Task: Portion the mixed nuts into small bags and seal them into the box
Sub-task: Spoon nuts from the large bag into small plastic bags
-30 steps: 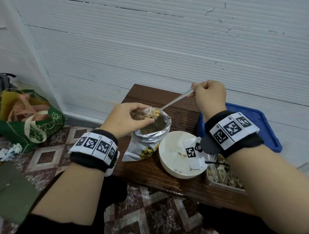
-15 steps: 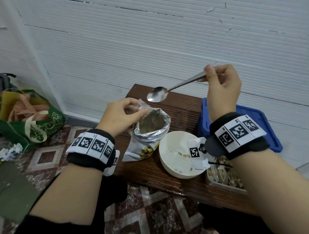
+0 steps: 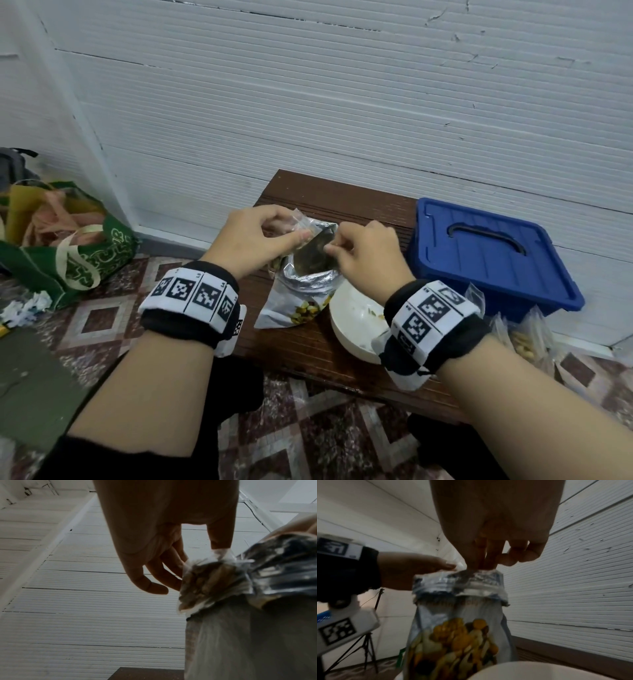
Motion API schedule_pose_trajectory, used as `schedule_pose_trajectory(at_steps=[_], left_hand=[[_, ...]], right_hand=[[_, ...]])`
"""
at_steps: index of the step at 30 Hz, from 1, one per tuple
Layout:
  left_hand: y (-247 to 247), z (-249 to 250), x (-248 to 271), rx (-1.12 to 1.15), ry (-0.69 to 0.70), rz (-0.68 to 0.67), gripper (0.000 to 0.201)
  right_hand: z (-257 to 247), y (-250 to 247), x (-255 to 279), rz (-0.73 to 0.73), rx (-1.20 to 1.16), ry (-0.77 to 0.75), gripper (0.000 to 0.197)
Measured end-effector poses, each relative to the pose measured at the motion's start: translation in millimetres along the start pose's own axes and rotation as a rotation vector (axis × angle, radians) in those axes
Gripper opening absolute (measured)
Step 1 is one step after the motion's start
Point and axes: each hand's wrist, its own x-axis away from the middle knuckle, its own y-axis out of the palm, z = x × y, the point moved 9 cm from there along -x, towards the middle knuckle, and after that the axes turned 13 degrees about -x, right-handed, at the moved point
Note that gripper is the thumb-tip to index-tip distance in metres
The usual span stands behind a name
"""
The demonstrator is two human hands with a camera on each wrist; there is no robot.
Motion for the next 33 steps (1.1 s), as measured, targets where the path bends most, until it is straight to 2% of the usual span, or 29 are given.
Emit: schedule_pose_trajectory(at_steps=[5, 9, 14, 22, 28, 33], left_hand=[[2.4, 2.5, 0.5, -0.008, 0.006, -0.019, 0.040], [4.4, 2.6, 0.8, -0.020, 0.006, -0.041, 0.041], [3.5, 1.2, 0.7, -0.005, -0.002, -0.044, 0.044], [-6.3, 2.4, 1.3, 0.011, 0.018, 0.003, 0.028], [-13.9, 2.1, 2.3, 0.016, 0.017, 0.021, 0.028], [-16.0, -2.0, 2.0, 0.034, 0.011, 0.030, 0.032]], right_hand=[[4.8, 7.1, -2.5, -0.018, -0.172, 0.105, 0.035], [14.4, -2.1, -1.7, 0.068, -0.333, 0.203, 0.023], [33.4, -17.3, 1.7, 0.236, -0.514, 0.329, 0.026], [57.3, -50.7, 6.5, 0.446, -0.506, 0.462, 0.024], [70.2, -72.9, 5.9, 0.523, -0.545, 0.512, 0.024], [73.0, -99.2, 0.3, 0.586, -0.533, 0.491, 0.019]])
